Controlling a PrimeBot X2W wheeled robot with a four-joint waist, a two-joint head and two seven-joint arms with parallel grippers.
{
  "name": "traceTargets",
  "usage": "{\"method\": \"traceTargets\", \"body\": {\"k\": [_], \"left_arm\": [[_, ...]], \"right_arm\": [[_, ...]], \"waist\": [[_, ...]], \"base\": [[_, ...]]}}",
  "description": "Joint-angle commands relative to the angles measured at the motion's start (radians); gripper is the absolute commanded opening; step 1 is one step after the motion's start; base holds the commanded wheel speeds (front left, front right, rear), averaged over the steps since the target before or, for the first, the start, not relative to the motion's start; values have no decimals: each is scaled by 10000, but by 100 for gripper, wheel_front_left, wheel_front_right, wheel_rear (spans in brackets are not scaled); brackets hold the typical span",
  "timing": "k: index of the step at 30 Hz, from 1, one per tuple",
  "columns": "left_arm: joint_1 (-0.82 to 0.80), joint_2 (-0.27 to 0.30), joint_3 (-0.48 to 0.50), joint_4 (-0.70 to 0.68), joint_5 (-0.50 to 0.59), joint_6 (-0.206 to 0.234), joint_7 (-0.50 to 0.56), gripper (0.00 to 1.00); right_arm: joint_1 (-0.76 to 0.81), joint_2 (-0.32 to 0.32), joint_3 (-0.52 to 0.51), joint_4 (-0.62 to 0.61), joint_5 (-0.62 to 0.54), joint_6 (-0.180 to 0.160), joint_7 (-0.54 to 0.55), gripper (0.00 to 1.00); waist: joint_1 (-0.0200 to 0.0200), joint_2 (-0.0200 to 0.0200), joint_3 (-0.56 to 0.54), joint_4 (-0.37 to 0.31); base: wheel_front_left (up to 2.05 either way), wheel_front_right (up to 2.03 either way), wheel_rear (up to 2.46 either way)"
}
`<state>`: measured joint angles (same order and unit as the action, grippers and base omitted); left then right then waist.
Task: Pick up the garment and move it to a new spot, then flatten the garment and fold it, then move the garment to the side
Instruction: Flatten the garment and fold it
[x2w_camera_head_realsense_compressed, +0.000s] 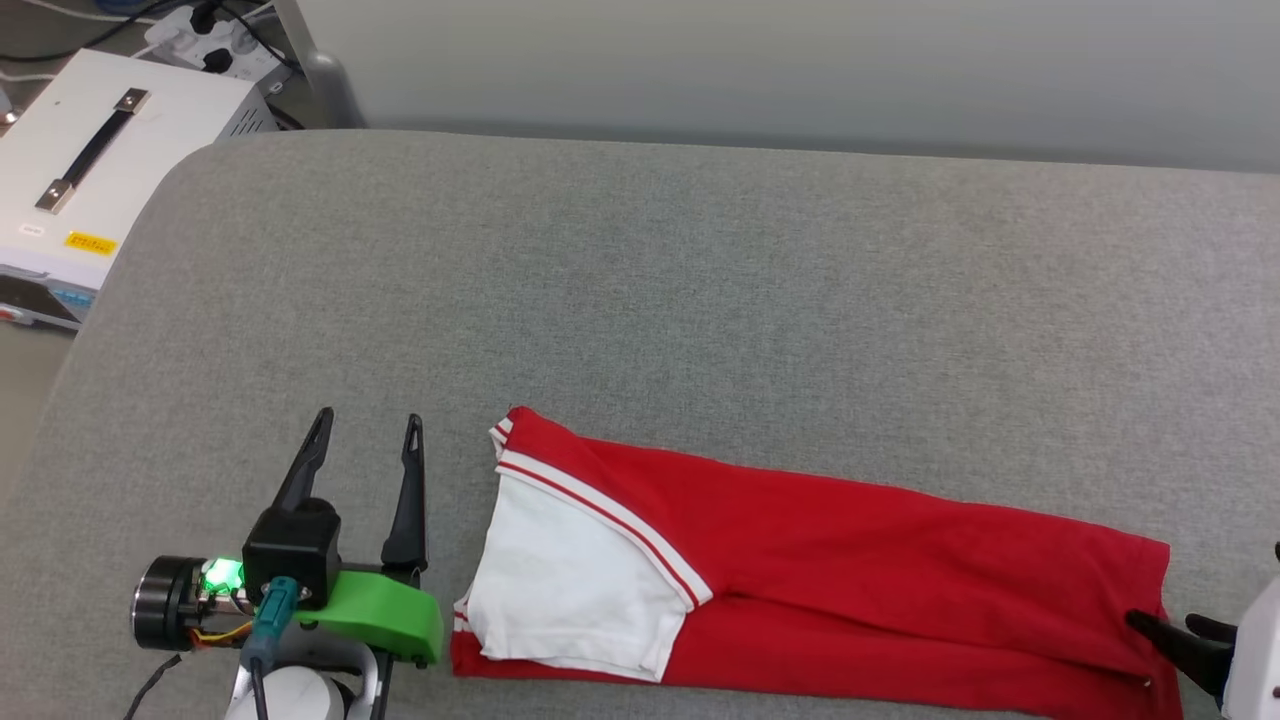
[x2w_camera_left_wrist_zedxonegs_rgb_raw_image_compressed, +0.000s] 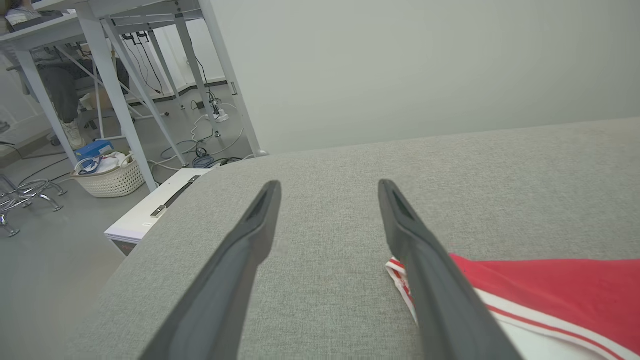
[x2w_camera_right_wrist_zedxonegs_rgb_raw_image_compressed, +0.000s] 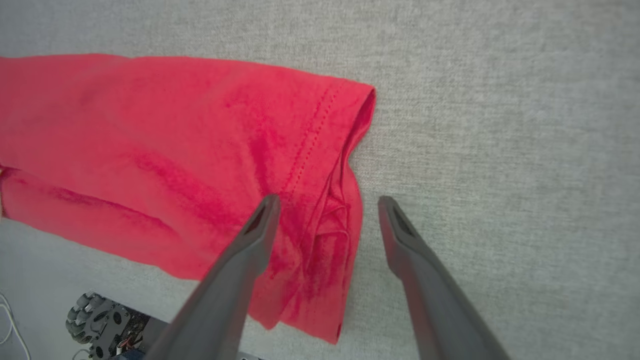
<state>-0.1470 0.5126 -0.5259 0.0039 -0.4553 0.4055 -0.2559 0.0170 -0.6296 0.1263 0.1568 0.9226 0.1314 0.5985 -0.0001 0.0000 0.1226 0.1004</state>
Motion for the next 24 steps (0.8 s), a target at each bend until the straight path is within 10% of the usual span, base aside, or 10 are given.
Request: {"method": "traceTargets", "body": {"k": [1,14,15,17,24], "left_arm": [[208,-209,218,18,248,-175,-58,100],[950,-1989,2246,277,2182,-1744,-58,100],[996,-2109,2363,296,2310,-1837,-58,100],[1093,-2312,2575,313,2519,-1992,-58,100],[1609,-2922,3372,320,3119,-2491,-58,100]], "right_arm": [[-259,83,84,122,130,-7,-19,100],[-833,466,2150,1083,486,-7,-109,100],[-855,417,2271,1166,525,-7,-167,95],[-920,300,2412,1324,539,-7,-370,0],[-1210,-321,2102,1741,756,-7,-1299,0]], "waist": [[1,0,251,216],[1,0,489,424],[1,0,466,417],[1,0,404,377],[1,0,-21,133]], "base": [[0,0,0],[0,0,0],[0,0,0],[0,0,0],[0,0,0]]}}
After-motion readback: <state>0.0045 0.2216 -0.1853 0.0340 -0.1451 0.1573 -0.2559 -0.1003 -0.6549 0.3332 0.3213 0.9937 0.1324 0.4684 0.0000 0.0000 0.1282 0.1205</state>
